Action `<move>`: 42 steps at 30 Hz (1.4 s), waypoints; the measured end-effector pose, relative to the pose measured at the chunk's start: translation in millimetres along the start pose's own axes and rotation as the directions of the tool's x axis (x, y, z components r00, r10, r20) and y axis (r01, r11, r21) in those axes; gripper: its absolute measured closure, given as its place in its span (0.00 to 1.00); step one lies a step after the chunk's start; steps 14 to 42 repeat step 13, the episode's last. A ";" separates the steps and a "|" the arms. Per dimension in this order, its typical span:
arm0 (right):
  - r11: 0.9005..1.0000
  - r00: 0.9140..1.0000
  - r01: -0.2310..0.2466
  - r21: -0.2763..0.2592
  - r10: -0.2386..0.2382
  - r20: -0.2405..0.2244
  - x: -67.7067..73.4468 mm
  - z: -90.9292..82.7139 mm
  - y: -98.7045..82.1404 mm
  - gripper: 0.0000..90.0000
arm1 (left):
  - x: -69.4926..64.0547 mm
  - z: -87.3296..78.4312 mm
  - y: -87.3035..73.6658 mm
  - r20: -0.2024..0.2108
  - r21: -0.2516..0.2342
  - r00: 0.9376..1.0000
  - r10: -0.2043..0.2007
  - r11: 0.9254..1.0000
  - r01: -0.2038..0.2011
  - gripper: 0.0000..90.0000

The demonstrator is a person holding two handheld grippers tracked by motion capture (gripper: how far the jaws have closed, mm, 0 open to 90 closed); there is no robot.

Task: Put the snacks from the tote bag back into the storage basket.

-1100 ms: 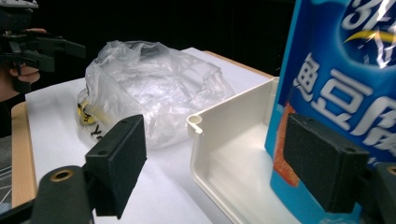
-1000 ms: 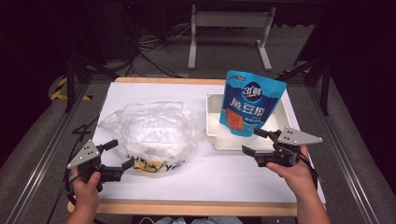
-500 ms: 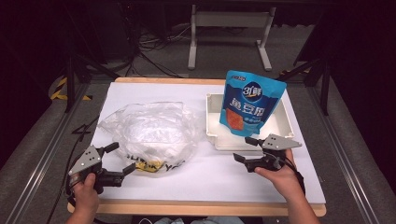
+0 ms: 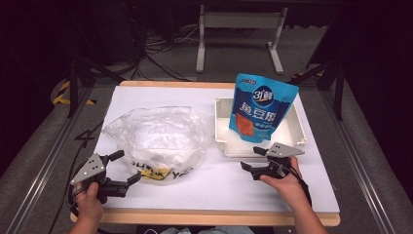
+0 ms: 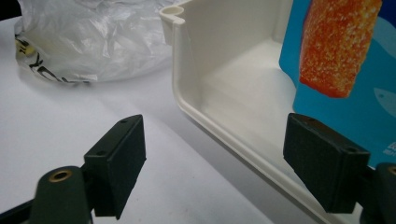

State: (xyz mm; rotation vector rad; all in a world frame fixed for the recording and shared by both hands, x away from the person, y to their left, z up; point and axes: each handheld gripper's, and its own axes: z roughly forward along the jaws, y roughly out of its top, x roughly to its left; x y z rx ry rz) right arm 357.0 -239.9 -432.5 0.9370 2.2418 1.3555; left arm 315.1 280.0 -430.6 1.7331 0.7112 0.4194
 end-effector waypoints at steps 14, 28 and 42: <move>1.000 1.000 0.010 0.012 -0.010 -0.021 8.6 2.0 1.3 0.20 | 2.1 0.5 0.4 0.001 0.003 1.000 -0.005 1.000 0.005 0.02; 1.000 1.000 0.010 0.012 -0.010 -0.021 8.6 2.0 1.3 0.20 | 2.1 0.5 0.4 0.001 0.003 1.000 -0.005 1.000 0.005 0.02; 1.000 1.000 0.010 0.012 -0.010 -0.021 8.6 2.0 1.3 0.20 | 2.1 0.5 0.4 0.001 0.003 1.000 -0.005 1.000 0.005 0.02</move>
